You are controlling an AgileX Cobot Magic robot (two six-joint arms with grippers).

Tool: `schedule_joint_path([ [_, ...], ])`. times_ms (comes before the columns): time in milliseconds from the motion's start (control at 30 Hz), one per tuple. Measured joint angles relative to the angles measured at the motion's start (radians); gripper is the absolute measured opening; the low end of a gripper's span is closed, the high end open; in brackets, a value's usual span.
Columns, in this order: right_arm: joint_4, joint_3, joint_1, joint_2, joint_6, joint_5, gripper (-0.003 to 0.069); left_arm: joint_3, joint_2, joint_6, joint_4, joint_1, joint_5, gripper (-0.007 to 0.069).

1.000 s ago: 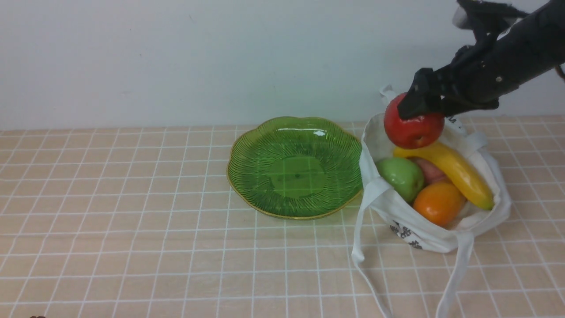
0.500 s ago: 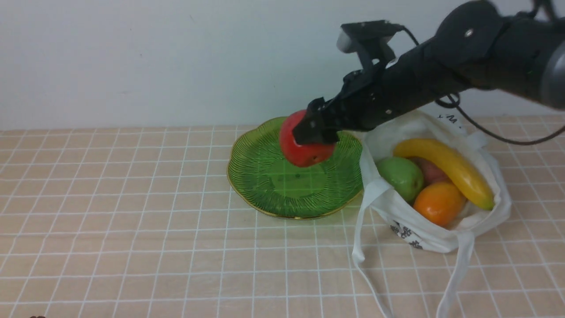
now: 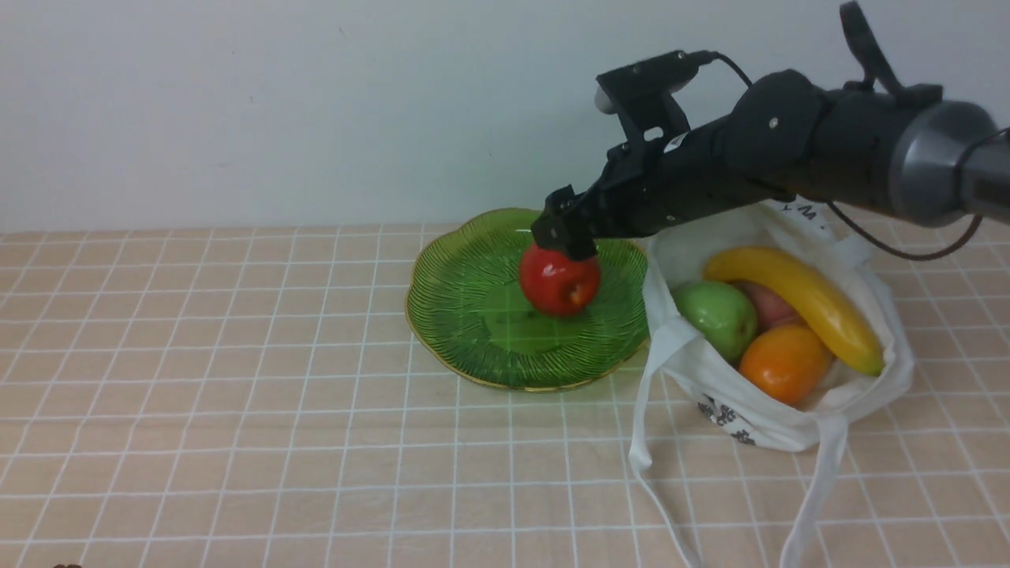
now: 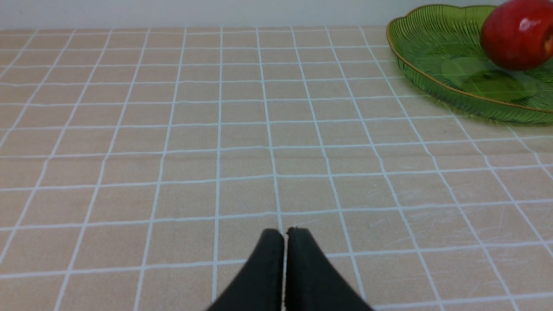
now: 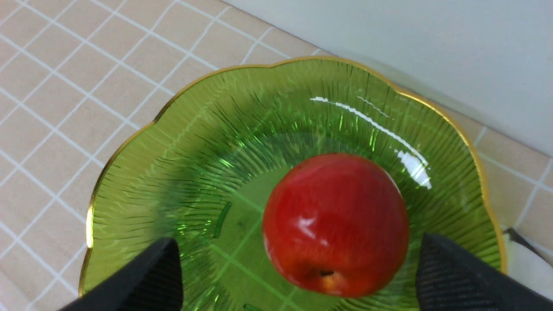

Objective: Take the fruit out of the bag on the brown coffee tablecloth and place them on the plate.

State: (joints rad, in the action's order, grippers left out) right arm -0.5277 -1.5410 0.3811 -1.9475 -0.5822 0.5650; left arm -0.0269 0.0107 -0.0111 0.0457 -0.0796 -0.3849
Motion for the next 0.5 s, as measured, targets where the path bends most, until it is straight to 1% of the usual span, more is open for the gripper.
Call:
schedule_joint_path([
  [67, 0.027, 0.000, -0.012, 0.041, 0.034, 0.029, 0.0643, 0.000, 0.000, 0.000, 0.000, 0.000, 0.000, -0.0008],
  [167, 0.071, 0.000, -0.036, 0.128, 0.086, 0.072, 0.0563, 0.000, 0.000, 0.000, 0.000, 0.000, 0.000, -0.0008],
  [200, 0.079, 0.000, -0.040, 0.145, 0.094, 0.079, 0.0547, 0.000, 0.000, 0.000, 0.000, 0.000, 0.000, -0.0008],
  [233, 0.104, 0.000, -0.058, 0.209, 0.114, 0.100, 0.0471, 0.000, 0.000, 0.000, 0.000, 0.000, 0.000, -0.0008],
  [300, 0.134, 0.000, -0.083, 0.306, 0.131, 0.122, 0.0377, 0.000, 0.000, 0.000, 0.000, 0.000, 0.000, -0.0008],
  [333, 0.148, 0.000, -0.105, 0.378, 0.136, 0.133, 0.0311, 0.000, 0.000, 0.000, 0.000, 0.000, 0.000, -0.0008],
  [400, 0.155, 0.000, -0.124, 0.461, 0.138, 0.145, 0.0215, 0.000, 0.000, 0.000, 0.000, 0.000, 0.000, -0.0008],
  [433, 0.157, 0.000, -0.142, 0.524, 0.138, 0.164, 0.0153, 0.000, 0.000, 0.000, 0.000, 0.000, 0.000, -0.0008],
  [500, 0.165, 0.000, -0.165, 0.617, 0.138, 0.203, 0.0062, 0.000, 0.000, 0.000, 0.000, 0.000, 0.000, -0.0008],
])
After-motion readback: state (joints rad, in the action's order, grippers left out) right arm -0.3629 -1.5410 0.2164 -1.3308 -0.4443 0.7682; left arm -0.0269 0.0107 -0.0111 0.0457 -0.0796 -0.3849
